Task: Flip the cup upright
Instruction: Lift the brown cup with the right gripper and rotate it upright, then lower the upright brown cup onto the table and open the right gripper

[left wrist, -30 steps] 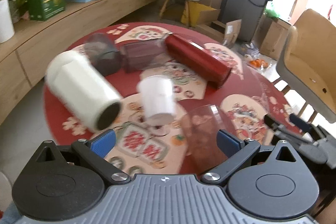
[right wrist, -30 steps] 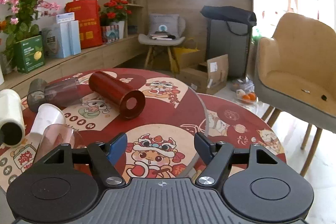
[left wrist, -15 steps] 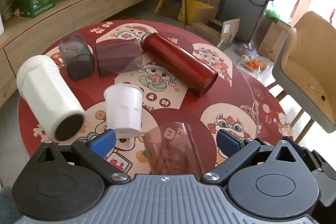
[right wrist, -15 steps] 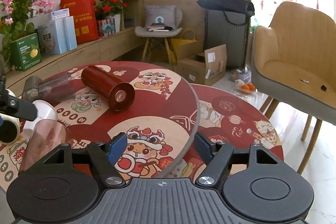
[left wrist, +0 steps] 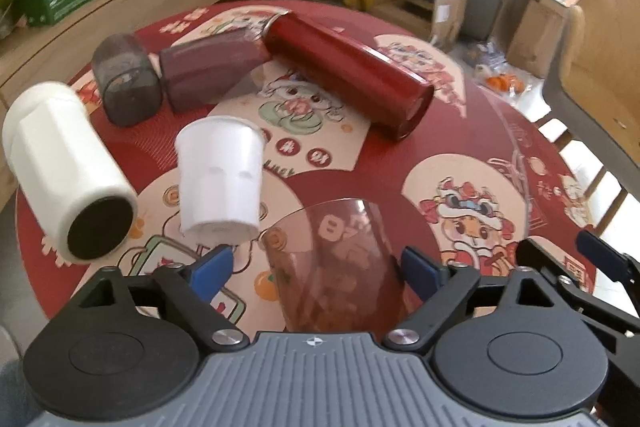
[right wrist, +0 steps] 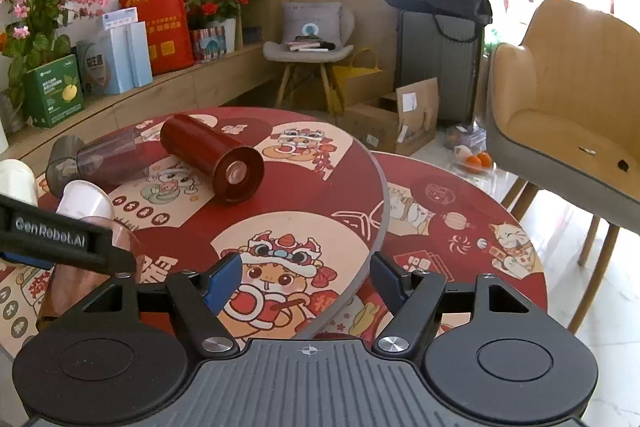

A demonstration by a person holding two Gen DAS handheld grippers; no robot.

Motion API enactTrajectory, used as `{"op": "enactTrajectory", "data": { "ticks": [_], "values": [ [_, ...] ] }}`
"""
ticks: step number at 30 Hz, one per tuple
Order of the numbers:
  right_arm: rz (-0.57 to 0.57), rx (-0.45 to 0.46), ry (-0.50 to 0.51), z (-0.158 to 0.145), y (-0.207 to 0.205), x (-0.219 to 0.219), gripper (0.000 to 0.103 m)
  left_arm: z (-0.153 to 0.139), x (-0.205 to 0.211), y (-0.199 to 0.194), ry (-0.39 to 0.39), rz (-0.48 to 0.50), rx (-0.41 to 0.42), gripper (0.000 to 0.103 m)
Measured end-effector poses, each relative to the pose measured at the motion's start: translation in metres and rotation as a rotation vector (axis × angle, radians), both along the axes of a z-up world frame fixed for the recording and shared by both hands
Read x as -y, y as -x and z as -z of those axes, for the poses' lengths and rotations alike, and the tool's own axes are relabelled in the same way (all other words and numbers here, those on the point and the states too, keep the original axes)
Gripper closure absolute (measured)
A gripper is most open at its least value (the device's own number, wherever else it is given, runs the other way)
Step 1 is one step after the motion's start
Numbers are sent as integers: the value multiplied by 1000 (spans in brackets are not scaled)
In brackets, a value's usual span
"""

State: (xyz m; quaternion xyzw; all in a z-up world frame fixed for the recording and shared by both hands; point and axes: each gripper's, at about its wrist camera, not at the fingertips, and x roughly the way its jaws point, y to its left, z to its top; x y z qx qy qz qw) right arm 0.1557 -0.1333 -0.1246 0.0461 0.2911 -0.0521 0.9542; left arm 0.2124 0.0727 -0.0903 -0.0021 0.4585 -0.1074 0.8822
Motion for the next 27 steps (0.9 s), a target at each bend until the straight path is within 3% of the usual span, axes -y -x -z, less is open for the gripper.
{"op": "enactTrajectory", "data": {
  "ticks": [2, 8, 15, 27],
  "values": [
    [0, -3, -3, 1, -1, 0, 35, -2, 0, 2, 20, 12, 7, 28],
    [1, -6, -13, 2, -1, 0, 35, -9, -2, 14, -17, 10, 57, 31],
    [-3, -10, -18, 4, -2, 0, 35, -29, -9, 21, -27, -11, 194, 32],
    [-9, -13, -18, 4, -3, -1, 35, -25, -7, 23, -22, 11, 190, 36]
  ]
}}
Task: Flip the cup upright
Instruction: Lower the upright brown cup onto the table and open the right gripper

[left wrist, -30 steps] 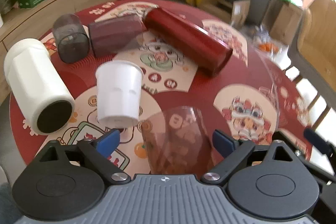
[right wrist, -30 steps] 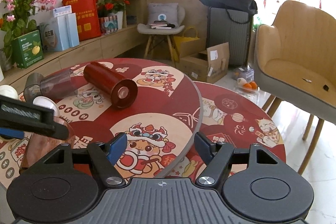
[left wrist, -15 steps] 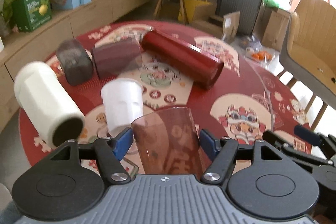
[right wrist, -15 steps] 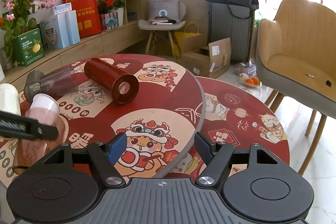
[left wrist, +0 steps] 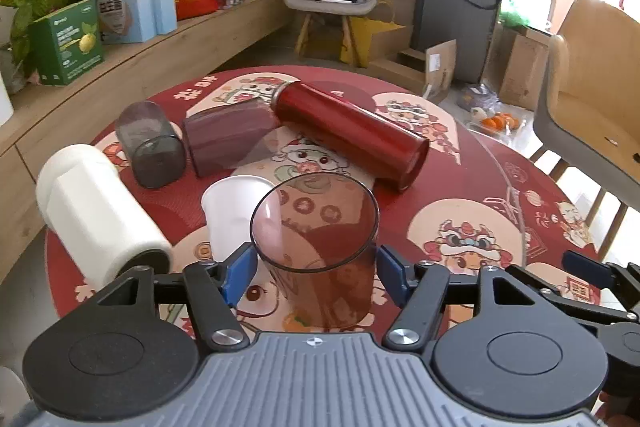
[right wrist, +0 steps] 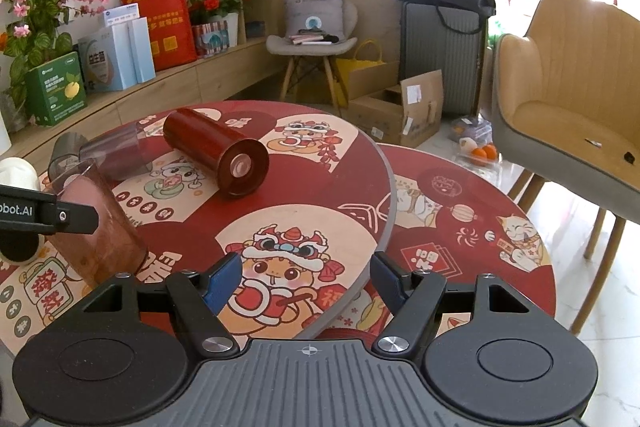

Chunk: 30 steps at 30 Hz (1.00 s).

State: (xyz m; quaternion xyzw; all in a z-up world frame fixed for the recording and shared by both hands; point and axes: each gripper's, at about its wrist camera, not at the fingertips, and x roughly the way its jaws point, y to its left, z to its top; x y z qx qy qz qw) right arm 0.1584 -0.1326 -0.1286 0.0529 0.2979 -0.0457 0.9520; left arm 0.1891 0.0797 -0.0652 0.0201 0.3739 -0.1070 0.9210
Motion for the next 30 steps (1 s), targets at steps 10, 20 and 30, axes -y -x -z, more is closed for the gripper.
{"op": "enactTrajectory", "data": {
  "ticks": [10, 20, 30],
  "values": [
    [-6, -1, -3, -1, 0, -2, 35, 3, 2, 1, 51, 52, -71, 30],
    [-33, -16, -22, -1, 0, -7, 34, -5, -14, 18, 11, 43, -61, 11],
    [-93, -27, 3, 0, 3, -27, 5, -8, -55, 26, -29, -48, -59, 5]
  ]
}}
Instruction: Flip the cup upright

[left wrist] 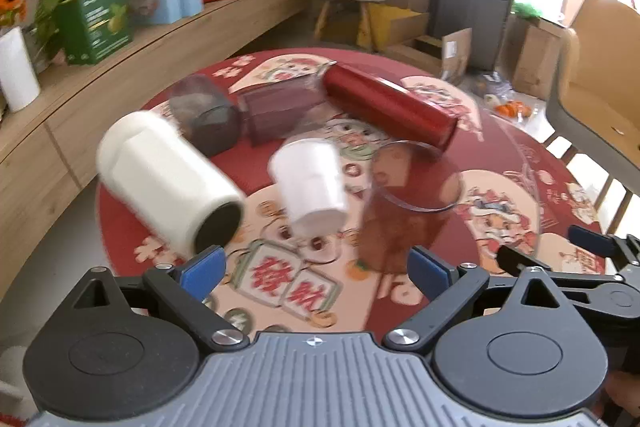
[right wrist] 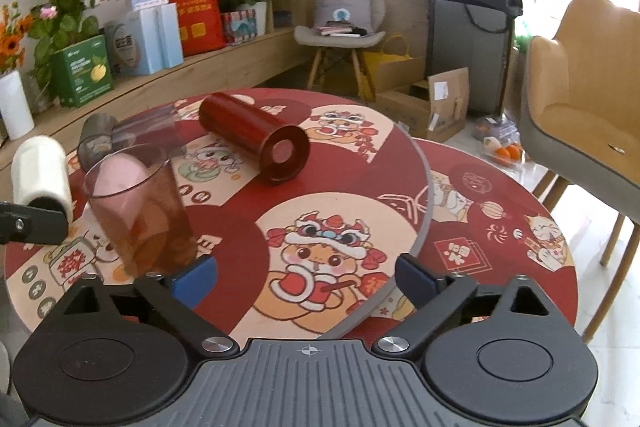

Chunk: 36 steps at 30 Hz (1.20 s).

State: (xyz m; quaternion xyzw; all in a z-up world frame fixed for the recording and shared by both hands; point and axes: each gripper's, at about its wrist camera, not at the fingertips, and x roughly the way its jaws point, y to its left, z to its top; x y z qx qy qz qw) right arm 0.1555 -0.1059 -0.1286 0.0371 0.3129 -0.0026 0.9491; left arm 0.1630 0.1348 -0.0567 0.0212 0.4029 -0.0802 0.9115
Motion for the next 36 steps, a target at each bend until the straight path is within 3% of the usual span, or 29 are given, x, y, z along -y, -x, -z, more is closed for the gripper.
{"op": "enactTrajectory", "data": {
  "ticks": [3, 20, 36],
  "values": [
    [-12, -3, -4, -1, 2, -5, 0, 0, -12, 1, -8, -21, -7, 5],
    [-43, -47, -8, -38, 36, -53, 0, -20, -68, 30, -2, -35, -4, 4],
    [-31, -53, 25, -69, 68, -86, 0, -23, -94, 55, -1, 22, -7, 4]
  ]
}}
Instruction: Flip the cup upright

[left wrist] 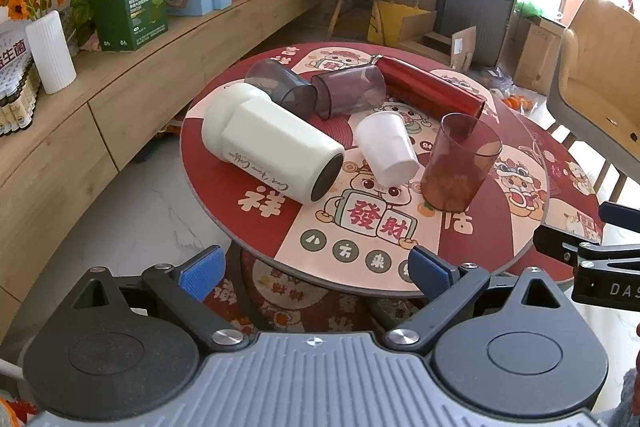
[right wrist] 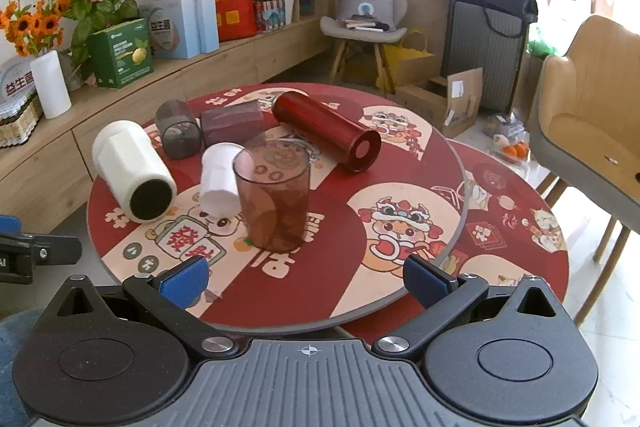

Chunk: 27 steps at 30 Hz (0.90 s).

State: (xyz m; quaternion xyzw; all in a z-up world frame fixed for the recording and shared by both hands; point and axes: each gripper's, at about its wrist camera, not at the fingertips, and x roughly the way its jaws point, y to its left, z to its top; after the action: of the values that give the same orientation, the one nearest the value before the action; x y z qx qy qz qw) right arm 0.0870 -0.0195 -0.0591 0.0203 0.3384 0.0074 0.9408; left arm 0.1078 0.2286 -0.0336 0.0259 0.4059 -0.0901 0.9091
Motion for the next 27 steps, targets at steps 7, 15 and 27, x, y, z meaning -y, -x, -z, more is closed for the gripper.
{"op": "enactTrajectory", "data": {
  "ticks": [7, 15, 27],
  "values": [
    [10, -1, 13, -4, 10, -9, 0, 3, -9, 2, -20, -6, 2, 4],
    [19, 5, 22, -6, 10, -8, 0, 2, -12, 2, -23, -9, 7, 4],
    [20, -4, 20, -4, 9, -10, 0, 2, -16, 2, -39, -19, 15, 4]
  ]
}}
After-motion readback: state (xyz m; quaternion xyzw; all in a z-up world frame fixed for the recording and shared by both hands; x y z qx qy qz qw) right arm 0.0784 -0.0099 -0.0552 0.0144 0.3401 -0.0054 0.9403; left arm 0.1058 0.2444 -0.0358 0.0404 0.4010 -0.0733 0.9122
